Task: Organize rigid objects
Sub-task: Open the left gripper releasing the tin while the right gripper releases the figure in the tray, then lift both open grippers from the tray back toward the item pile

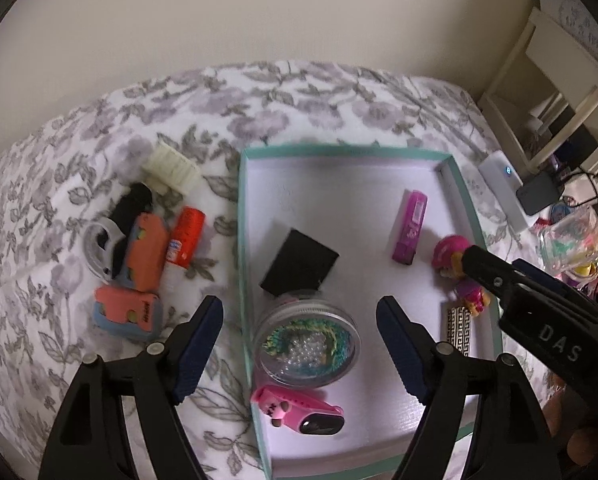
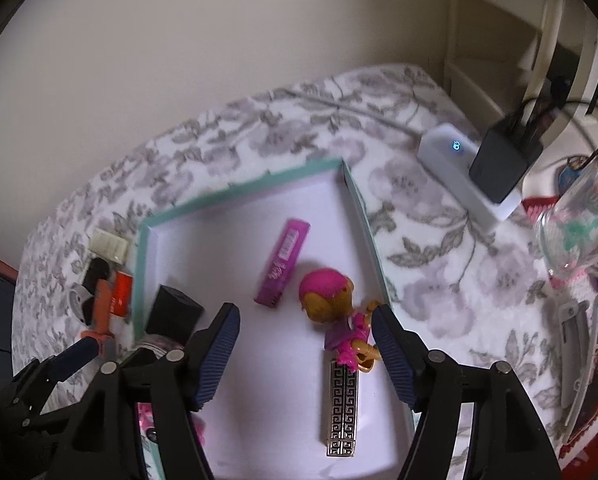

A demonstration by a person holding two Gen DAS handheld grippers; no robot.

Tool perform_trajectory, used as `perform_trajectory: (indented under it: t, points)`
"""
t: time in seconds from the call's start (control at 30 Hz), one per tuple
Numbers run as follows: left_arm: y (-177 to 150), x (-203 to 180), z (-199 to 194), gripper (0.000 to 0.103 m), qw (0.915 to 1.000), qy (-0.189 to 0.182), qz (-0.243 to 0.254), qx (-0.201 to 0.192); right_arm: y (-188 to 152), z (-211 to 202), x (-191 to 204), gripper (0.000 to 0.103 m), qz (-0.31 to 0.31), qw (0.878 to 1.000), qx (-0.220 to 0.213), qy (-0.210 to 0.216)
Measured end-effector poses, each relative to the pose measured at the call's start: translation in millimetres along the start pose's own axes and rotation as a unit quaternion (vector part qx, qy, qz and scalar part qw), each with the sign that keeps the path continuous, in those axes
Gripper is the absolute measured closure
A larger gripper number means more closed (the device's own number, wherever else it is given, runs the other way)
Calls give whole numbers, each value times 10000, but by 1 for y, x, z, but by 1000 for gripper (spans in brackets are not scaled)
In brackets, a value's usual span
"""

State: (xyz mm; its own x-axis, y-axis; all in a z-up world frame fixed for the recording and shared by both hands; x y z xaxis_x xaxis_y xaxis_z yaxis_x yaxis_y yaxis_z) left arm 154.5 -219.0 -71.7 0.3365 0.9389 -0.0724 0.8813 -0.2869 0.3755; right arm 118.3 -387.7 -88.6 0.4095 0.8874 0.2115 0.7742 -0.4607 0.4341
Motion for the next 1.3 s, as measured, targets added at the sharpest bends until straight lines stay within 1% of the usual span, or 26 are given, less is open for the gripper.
perform_trajectory:
  t: [0.1,0.13,0.2,0.27,0.3,0.33,0.37,0.4,0.43,0.53,0.67,0.8,0.97,1.03,1.13,1.2,1.3]
  points:
    - [8,11,-13,23,9997,87,-118,-196,5,-13,4,29,-5,9998,-204,59]
    - [11,15,-16,23,9995,110,-156,-247,7,-18,5,25,4,9996,-272,92]
    - [15,24,-23,23,9989,178,-259,-356,10,-24,7,19,5,9992,-387,137]
    - [19,34,-29,23,9980,246,-365,-452,12,-29,9,18,-7,9987,-488,176]
    - [20,39,-31,20,9974,280,-429,-502,12,-30,10,14,-15,9985,-511,193]
    - [22,46,-34,16,9966,313,-513,-557,12,-30,11,8,-26,9983,-538,215]
    - [23,50,-36,8,9961,323,-577,-593,12,-29,12,6,-33,9982,-556,233]
    - [25,56,-38,7,9950,319,-682,-655,12,-29,12,3,-39,9980,-572,251]
    - [26,61,-39,7,9943,311,-757,-680,12,-29,13,2,-45,9979,-581,272]
    - [27,73,-40,7,9920,345,-980,-714,13,-27,15,0,-36,9975,-622,327]
    - [28,83,-40,5,9900,440,-1100,-771,12,-25,16,0,-59,9972,-676,307]
    - [28,94,-40,3,9874,401,-1308,-791,12,-22,20,0,-109,9965,-755,337]
    - [27,110,-42,3,9840,296,-1561,-805,12,-18,33,0,-137,9932,-901,719]
    - [27,117,-43,3,9827,287,-1644,-806,11,-16,41,0,-168,9919,-973,800]
    - [25,130,-44,3,9803,336,-1776,-803,9,-14,52,0,-312,9915,-1024,738]
    - [24,141,-44,3,9783,373,-1872,-809,6,-11,61,0,-421,9920,-1028,598]
    - [22,158,-44,3,9755,432,-2002,-799,1,-9,74,0,-557,9911,-1095,511]
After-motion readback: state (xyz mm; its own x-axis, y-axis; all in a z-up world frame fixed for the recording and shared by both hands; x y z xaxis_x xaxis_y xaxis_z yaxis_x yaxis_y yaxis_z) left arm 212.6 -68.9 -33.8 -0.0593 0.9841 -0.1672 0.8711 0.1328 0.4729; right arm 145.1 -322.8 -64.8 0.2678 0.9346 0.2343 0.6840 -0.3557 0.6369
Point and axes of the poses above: each gripper's, at about its wrist camera, not at the fingertips, and z roughly the way its jaws point, x to its left, y to its top, the point moved 6 cm from there along z, roughly the way its jaws point, and after that the axes turned 1 degree about -x, right-handed, at the moved point
